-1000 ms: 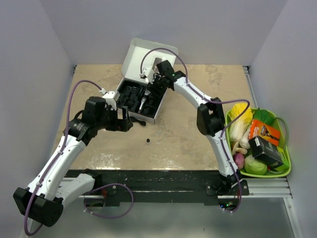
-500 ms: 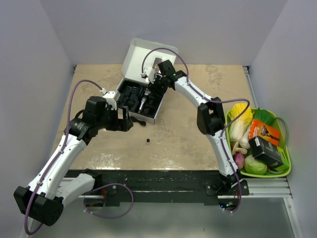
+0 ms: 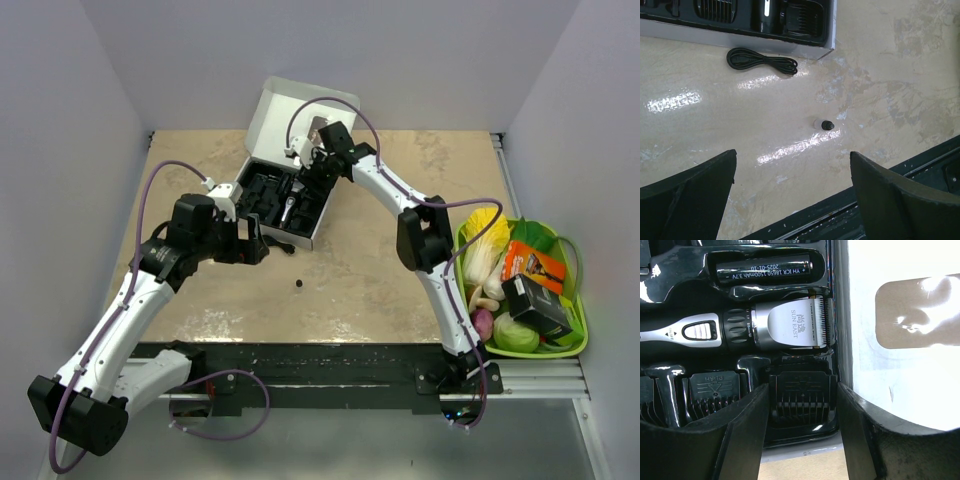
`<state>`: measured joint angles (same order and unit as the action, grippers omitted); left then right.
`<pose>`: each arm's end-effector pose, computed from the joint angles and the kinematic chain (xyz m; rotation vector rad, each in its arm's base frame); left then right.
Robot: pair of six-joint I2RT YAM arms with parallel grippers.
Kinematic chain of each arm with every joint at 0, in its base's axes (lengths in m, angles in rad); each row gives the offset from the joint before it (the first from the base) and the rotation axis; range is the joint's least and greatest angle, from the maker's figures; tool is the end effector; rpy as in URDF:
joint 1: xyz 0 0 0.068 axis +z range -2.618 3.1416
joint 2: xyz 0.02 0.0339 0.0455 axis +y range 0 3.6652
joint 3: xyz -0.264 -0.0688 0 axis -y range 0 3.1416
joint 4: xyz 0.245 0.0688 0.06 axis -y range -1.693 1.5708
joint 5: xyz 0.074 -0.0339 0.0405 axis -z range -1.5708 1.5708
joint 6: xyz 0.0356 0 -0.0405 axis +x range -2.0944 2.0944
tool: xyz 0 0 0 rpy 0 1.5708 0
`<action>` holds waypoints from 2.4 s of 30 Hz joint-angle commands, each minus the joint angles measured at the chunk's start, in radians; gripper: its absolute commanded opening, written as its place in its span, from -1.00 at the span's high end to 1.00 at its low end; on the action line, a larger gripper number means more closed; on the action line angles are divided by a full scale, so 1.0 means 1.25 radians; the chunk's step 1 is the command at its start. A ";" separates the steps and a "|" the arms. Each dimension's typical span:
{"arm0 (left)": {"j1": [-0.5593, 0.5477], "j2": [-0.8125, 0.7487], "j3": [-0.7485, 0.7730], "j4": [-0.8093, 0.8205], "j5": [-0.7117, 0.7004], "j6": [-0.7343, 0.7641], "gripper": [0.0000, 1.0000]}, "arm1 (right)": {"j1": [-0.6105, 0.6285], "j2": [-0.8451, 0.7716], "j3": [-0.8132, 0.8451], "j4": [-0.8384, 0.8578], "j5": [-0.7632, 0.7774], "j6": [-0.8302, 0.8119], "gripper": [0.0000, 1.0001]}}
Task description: Sort the hair-cutting tools
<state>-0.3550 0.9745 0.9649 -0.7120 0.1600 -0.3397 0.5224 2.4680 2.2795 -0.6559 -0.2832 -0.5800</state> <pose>0.1849 -0.0746 0.3175 0.1027 2.3393 -0.5365 0.4718 0.2831 0.2103 -1.3625 1.9690 0.3145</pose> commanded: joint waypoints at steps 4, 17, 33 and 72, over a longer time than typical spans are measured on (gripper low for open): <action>-0.003 0.002 0.002 0.031 0.009 0.005 -0.99 | 0.012 0.009 0.021 -0.018 -0.030 -0.002 -0.18; -0.003 -0.003 -0.011 0.036 0.017 0.002 -0.99 | 0.023 -0.026 0.021 -0.002 -0.011 0.019 -0.43; -0.003 -0.017 -0.014 0.042 0.024 -0.004 -0.99 | 0.023 -0.126 -0.044 0.123 0.141 0.244 0.34; -0.003 -0.024 -0.022 0.041 0.017 0.005 -0.99 | 0.023 -0.030 -0.052 0.096 0.207 0.367 1.00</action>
<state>-0.3550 0.9607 0.9455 -0.6949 0.1745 -0.3397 0.5514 2.4424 2.2101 -0.5262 -0.0425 -0.1375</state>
